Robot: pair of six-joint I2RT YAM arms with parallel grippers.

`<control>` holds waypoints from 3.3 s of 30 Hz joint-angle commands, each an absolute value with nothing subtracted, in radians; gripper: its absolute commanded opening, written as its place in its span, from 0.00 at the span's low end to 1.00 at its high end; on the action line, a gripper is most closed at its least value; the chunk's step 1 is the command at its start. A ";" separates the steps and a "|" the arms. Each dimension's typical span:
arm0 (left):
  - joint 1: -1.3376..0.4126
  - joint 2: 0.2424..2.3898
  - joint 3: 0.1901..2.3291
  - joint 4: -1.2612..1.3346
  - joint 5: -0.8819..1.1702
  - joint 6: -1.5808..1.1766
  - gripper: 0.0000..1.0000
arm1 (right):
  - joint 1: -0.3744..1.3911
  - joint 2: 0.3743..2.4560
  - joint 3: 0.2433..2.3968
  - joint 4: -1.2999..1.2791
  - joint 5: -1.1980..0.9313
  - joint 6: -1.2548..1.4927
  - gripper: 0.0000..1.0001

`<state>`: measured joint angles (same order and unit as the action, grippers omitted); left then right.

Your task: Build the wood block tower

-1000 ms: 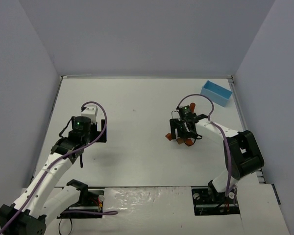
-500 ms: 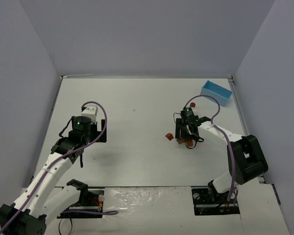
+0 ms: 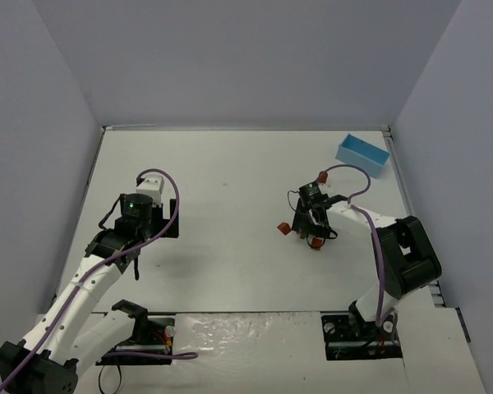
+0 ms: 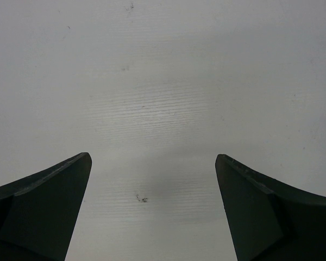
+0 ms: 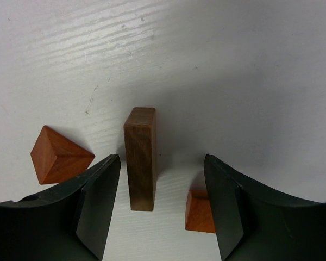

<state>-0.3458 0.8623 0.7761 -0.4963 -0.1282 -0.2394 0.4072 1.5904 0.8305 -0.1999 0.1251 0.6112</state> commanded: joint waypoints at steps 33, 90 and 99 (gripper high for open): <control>-0.351 0.888 0.839 -0.482 -0.134 -0.248 0.97 | 0.507 1.862 1.279 -0.301 0.322 0.311 0.34; -0.352 0.913 0.844 -0.480 -0.120 -0.246 0.97 | 0.416 1.691 1.111 -0.181 0.057 0.157 0.06; -0.351 0.920 0.845 -0.477 -0.111 -0.246 0.97 | 0.326 1.612 1.399 -0.368 0.009 0.015 0.00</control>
<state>-0.3477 0.9166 0.7818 -0.5064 -0.1236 -0.2394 0.3856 1.6857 1.2178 -0.2802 0.0121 0.1043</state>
